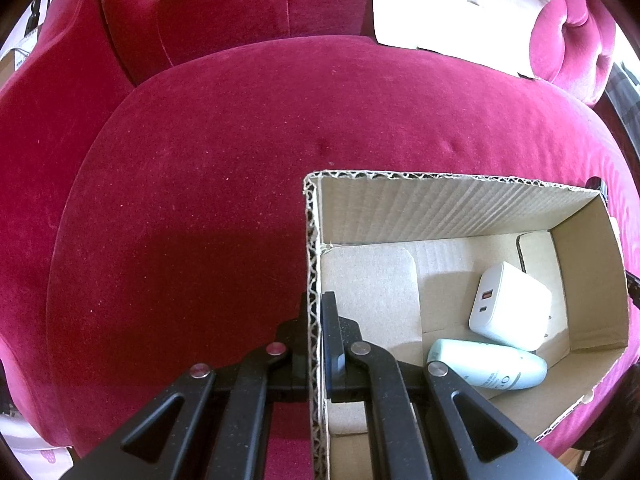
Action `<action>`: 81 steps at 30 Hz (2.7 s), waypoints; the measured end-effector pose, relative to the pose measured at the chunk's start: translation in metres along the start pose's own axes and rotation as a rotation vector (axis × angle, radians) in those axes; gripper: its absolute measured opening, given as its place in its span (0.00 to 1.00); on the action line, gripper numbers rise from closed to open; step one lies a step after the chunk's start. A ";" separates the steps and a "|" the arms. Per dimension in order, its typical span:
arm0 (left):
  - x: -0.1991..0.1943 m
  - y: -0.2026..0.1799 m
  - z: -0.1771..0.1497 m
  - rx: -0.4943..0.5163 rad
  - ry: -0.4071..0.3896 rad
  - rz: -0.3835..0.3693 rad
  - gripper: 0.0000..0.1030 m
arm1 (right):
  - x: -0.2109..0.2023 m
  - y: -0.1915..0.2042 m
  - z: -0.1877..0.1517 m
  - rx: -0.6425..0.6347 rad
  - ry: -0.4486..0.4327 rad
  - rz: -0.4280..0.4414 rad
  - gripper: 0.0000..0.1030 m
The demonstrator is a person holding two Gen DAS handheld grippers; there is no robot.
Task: Organize rigid objects
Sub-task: 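Grasp the brown lipstick tube with the right tool, then carry the brown tube into the box and open the right tool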
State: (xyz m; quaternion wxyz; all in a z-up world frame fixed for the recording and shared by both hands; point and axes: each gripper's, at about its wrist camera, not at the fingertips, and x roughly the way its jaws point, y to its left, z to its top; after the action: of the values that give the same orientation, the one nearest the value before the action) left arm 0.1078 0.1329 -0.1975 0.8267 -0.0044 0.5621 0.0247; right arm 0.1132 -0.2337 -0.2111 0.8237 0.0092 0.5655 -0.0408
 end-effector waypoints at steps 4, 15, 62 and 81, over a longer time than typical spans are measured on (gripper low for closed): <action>0.000 0.000 0.000 -0.001 0.000 -0.001 0.03 | -0.002 -0.001 -0.004 0.011 0.002 0.010 0.16; 0.000 -0.001 0.001 -0.004 0.000 -0.003 0.03 | -0.013 -0.008 -0.011 0.017 -0.003 0.000 0.16; 0.000 -0.004 0.001 -0.003 0.000 0.000 0.03 | -0.113 0.111 -0.003 -0.222 -0.079 0.141 0.16; 0.000 -0.003 0.001 -0.004 0.000 -0.003 0.03 | -0.104 0.164 -0.003 -0.292 -0.037 0.183 0.16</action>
State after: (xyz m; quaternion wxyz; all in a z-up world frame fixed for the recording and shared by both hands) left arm 0.1089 0.1300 -0.1977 0.8267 -0.0071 0.5621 0.0245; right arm 0.0865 -0.0639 -0.1202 0.8267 -0.0596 0.5471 0.1166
